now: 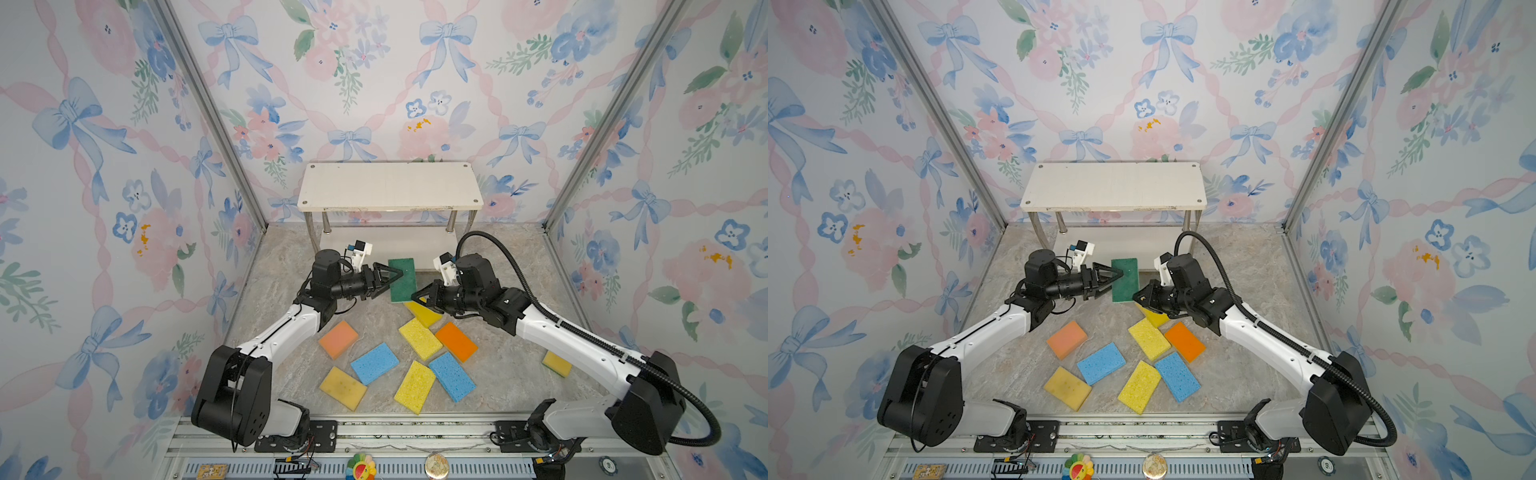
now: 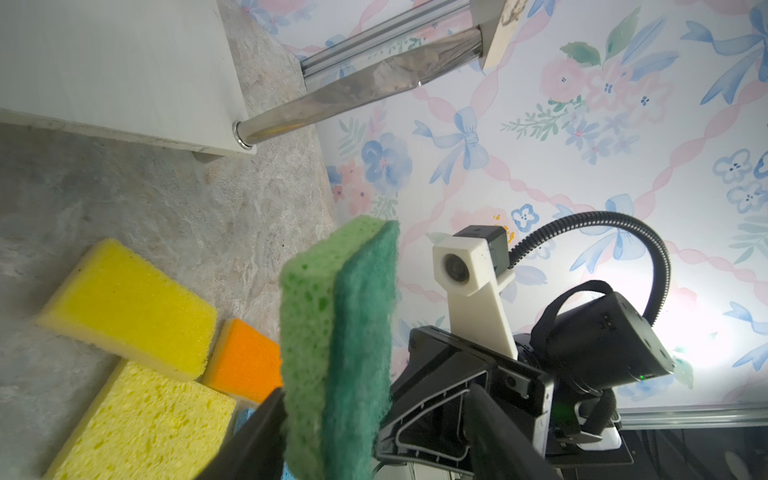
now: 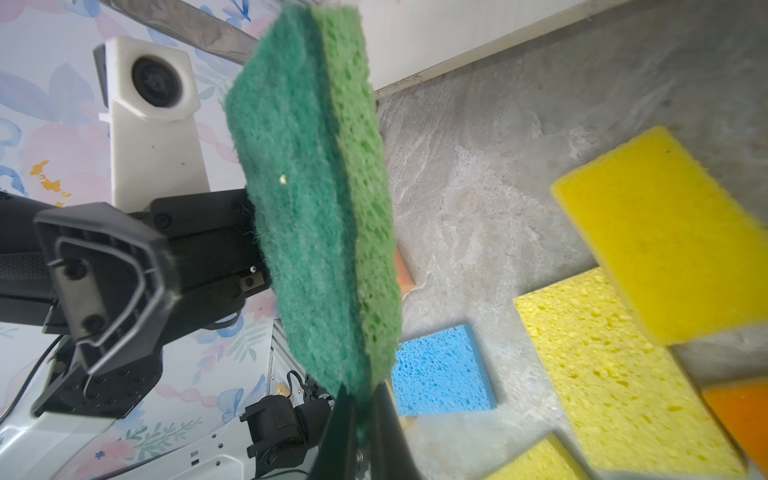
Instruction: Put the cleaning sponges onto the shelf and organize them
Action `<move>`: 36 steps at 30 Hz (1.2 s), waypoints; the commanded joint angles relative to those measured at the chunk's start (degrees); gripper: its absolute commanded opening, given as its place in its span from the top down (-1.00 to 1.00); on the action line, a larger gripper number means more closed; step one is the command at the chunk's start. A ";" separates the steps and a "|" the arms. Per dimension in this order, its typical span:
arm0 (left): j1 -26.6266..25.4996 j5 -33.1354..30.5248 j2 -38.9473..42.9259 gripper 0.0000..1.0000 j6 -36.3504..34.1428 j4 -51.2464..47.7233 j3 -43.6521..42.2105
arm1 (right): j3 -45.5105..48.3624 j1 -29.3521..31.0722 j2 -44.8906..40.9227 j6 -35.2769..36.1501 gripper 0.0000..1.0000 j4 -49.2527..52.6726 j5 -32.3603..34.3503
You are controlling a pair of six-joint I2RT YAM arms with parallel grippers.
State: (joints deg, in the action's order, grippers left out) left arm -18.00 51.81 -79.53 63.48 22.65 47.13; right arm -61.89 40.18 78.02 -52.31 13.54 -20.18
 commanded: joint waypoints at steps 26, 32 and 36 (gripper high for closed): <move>4.64 -45.27 16.18 -0.96 -22.83 -53.77 -9.08 | -22.88 5.74 31.54 -11.13 0.91 -10.75 6.79; 4.73 -47.74 15.96 -0.96 -24.28 -56.70 -6.41 | -29.71 5.65 40.44 -15.24 0.92 -17.07 5.77; 4.73 -51.21 15.67 -0.96 -24.82 -60.30 -4.45 | -34.69 5.46 45.56 -15.80 0.92 -18.99 5.15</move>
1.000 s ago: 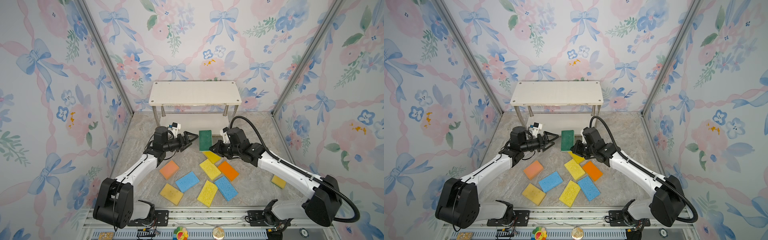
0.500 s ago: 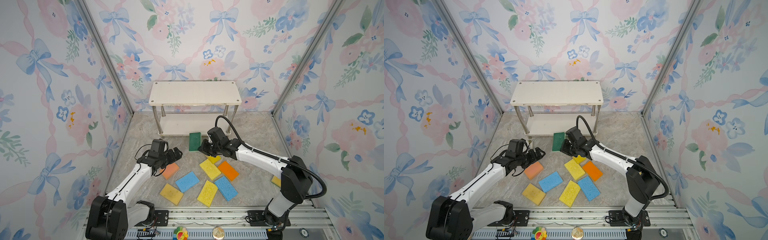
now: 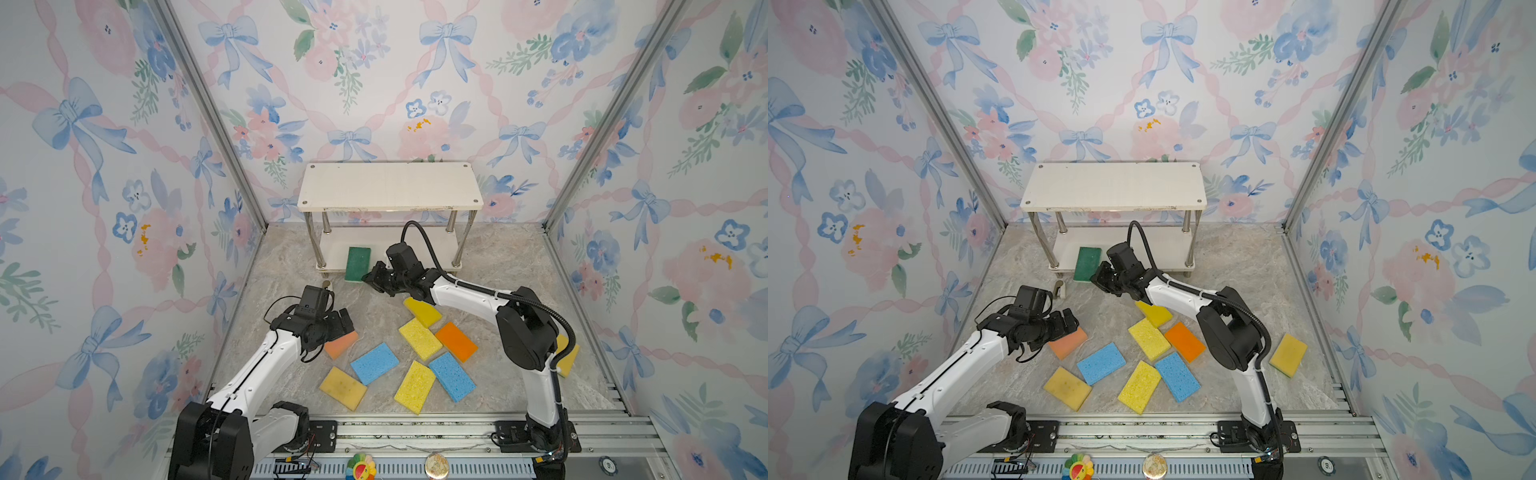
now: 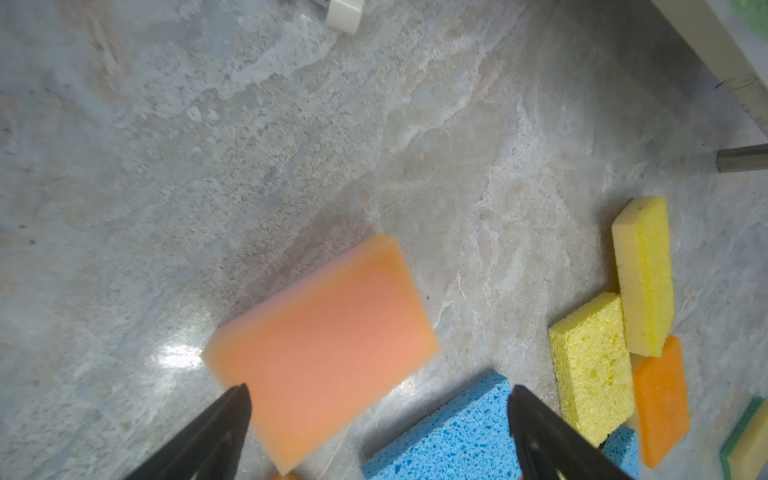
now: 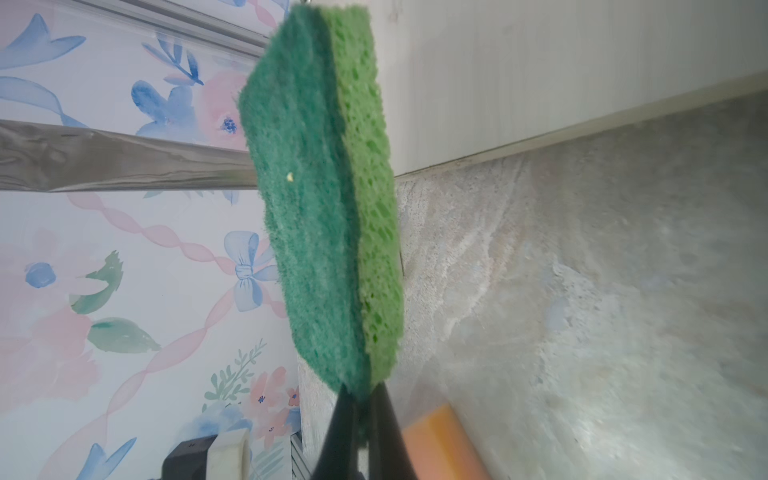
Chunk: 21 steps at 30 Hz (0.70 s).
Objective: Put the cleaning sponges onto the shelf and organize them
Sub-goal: 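Carry the green sponge to the lower shelf while the left gripper retracts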
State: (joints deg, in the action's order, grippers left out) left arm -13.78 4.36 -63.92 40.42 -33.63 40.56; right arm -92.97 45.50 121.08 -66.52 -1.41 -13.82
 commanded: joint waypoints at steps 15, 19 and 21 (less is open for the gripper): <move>0.51 -11.11 1.10 -0.96 -1.02 -12.30 3.95 | -27.26 0.37 19.95 0.44 0.91 2.18 -5.09; 0.51 -11.19 1.27 -0.96 -1.74 -12.78 4.42 | -33.36 -0.03 23.52 1.75 0.91 7.68 -5.82; 0.51 -11.13 1.51 -0.96 -1.74 -12.78 4.44 | -36.27 -0.21 24.99 2.98 0.91 10.81 -6.20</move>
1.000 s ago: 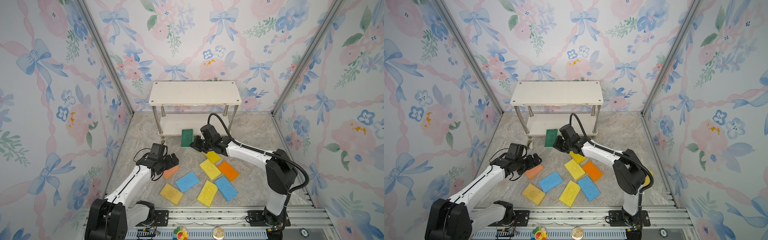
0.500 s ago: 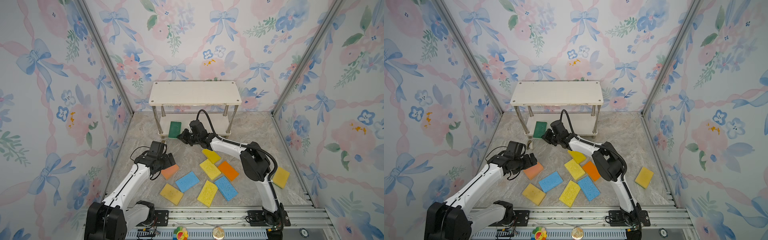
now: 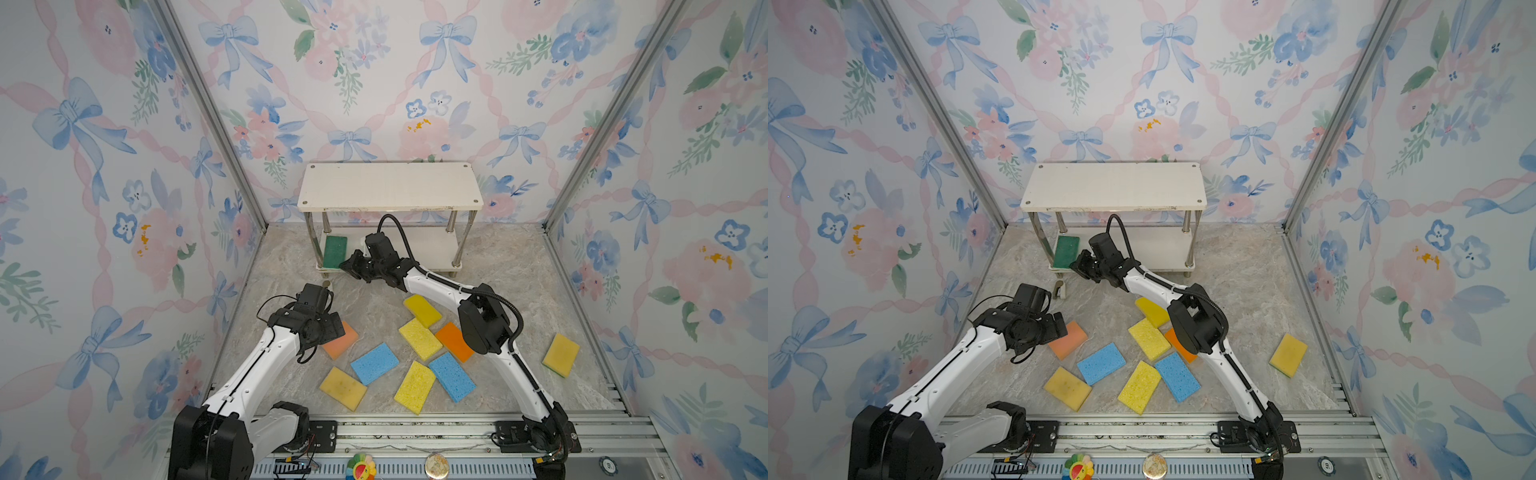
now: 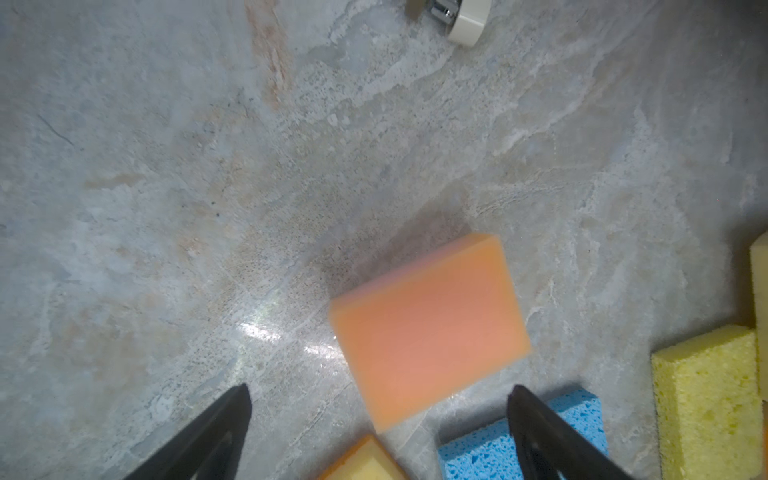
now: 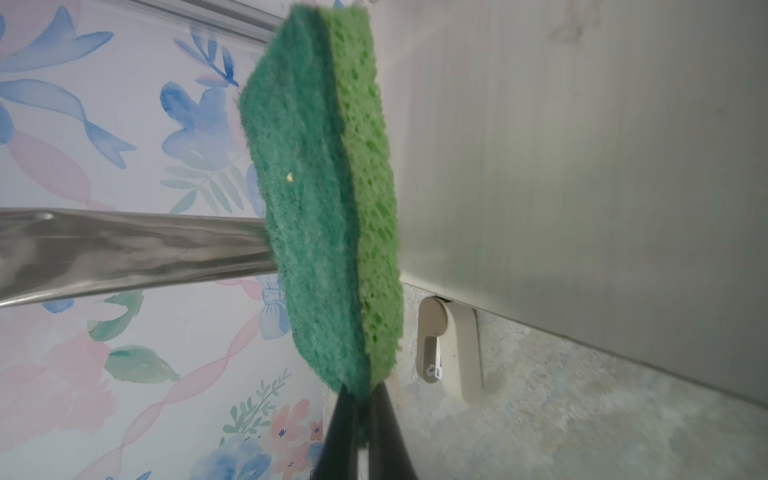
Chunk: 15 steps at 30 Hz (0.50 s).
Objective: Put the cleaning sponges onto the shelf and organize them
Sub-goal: 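Carry the green sponge to the lower shelf while the left gripper retracts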
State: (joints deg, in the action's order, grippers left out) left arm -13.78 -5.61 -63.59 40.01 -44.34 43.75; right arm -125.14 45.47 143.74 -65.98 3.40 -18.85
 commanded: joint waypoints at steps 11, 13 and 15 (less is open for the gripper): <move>0.60 -14.72 -0.04 -0.96 -5.55 -7.51 7.56 | -8.71 -1.87 4.14 8.84 0.90 15.26 0.35; 0.85 -14.99 -0.33 -0.96 -5.31 -7.52 7.60 | -9.04 -2.14 4.51 8.85 0.90 15.18 0.31; 1.17 -15.01 -0.64 -0.96 -5.34 -7.52 7.52 | -9.69 -2.31 5.00 8.70 0.90 15.09 0.25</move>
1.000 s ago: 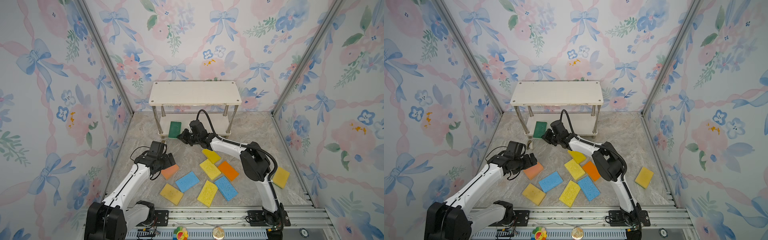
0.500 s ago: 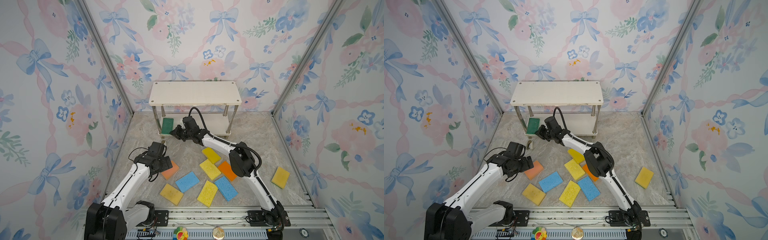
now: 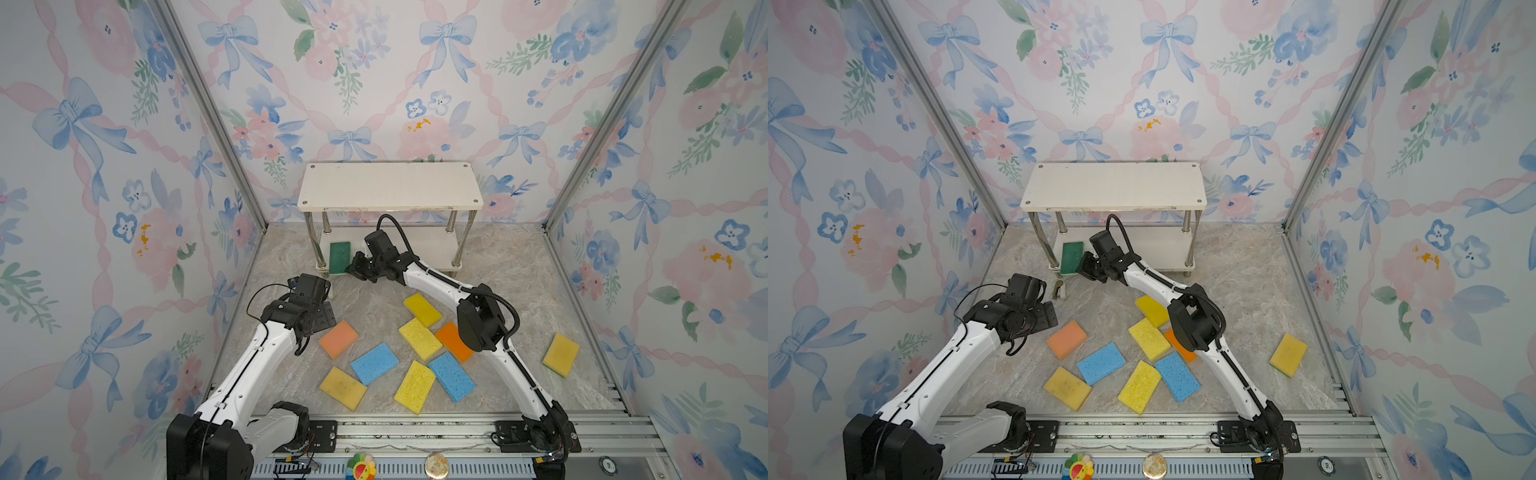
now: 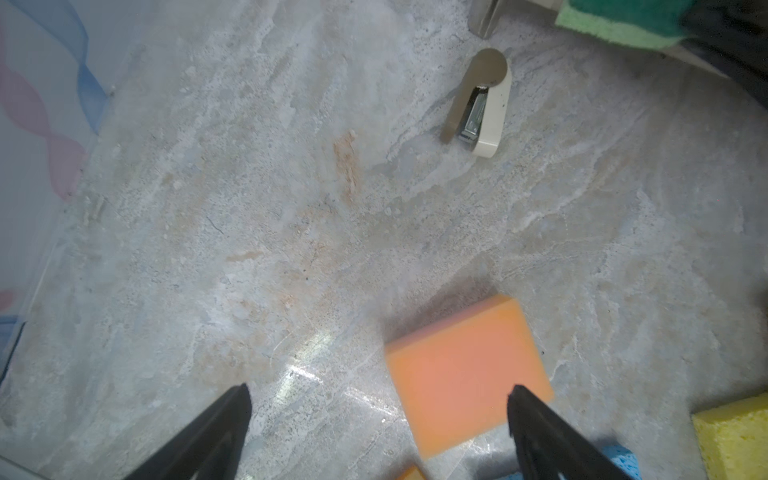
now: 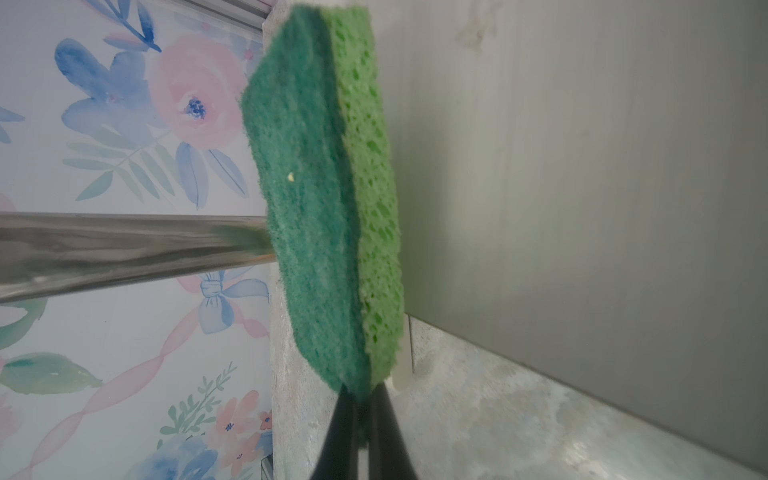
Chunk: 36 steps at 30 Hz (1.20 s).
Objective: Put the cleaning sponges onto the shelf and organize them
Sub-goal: 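Carry the green sponge to the lower shelf while the left gripper retracts, then set the green sponge upright on the lower shelf with the right gripper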
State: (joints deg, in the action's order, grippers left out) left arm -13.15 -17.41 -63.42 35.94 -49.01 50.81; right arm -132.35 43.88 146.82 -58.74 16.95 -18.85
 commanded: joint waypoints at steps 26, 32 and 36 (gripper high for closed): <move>3.54 3.80 -3.90 -0.96 -0.95 -0.76 -2.55 | -13.31 -2.54 10.40 -3.37 0.32 -1.05 -3.09; 4.10 5.08 -4.28 -0.96 -1.45 -0.29 -2.55 | -7.53 -3.09 6.56 -1.50 -0.01 -0.85 -2.01; 4.09 5.74 -4.30 -0.96 -1.77 -0.20 -2.90 | -2.82 -3.78 4.07 -0.87 -0.14 -3.71 -0.24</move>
State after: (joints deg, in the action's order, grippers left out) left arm -9.34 -12.69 -67.31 35.51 -49.32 48.45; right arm -138.06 41.47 152.11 -60.84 11.81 -21.21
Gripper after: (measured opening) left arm 0.979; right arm 0.565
